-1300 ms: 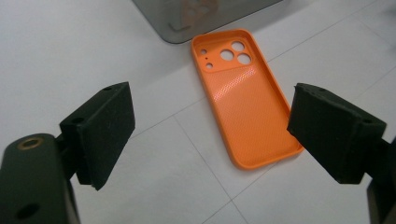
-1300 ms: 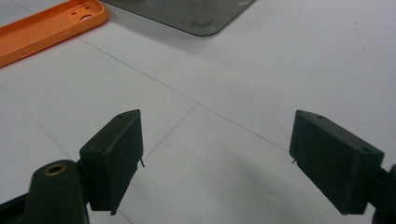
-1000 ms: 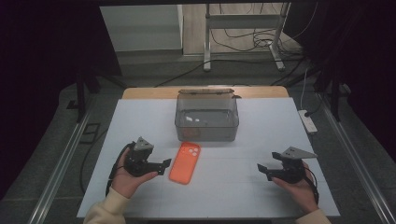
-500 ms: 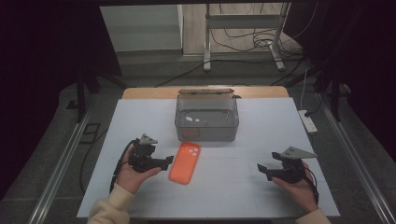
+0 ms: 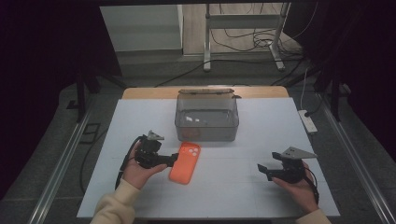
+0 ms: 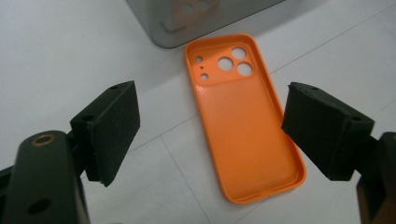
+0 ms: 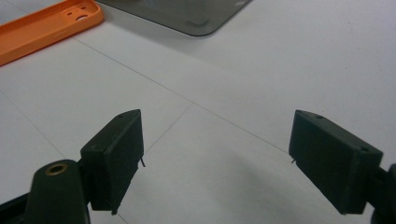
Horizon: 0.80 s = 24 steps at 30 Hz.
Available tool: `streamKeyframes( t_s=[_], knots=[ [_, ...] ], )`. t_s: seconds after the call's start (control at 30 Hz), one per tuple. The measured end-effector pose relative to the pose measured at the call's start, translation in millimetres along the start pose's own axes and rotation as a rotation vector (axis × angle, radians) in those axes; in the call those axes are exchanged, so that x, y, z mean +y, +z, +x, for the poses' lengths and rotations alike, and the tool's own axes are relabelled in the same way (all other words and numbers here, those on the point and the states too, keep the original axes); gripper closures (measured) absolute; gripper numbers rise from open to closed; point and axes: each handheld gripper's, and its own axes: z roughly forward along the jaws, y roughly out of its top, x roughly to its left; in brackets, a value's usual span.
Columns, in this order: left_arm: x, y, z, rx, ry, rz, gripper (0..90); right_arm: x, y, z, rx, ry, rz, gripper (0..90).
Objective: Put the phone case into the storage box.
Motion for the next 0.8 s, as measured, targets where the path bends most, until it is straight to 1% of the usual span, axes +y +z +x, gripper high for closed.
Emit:
streamKeyframes(
  t_s=[0.07, 0.2, 0.43, 0.5, 0.8],
  knots=[
    [1.0, 1.4, -0.1, -0.002, -0.001, 0.004, 19.2, 0.1, -0.1, 0.1, -0.003, -0.001, -0.002, 17.7],
    [2.9, 4.5, -0.2, -0.011, 0.001, 0.011, 22.1, -0.1, 0.5, 0.1, 0.001, 0.002, -0.001, 17.7],
    [6.8, 12.6, 0.2, -0.018, -0.008, 0.037, 23.3, -0.6, 0.9, 0.4, 0.000, 0.007, 0.002, 17.8],
    [7.2, 13.1, 0.0, -0.019, -0.008, 0.037, 23.7, -0.6, 1.0, 0.6, -0.002, 0.006, 0.003, 17.8],
    [8.7, 17.8, -1.9, -0.019, 0.001, 0.053, 24.6, -0.5, 1.1, 0.4, -0.003, 0.005, 0.003, 17.8]
  ],
)
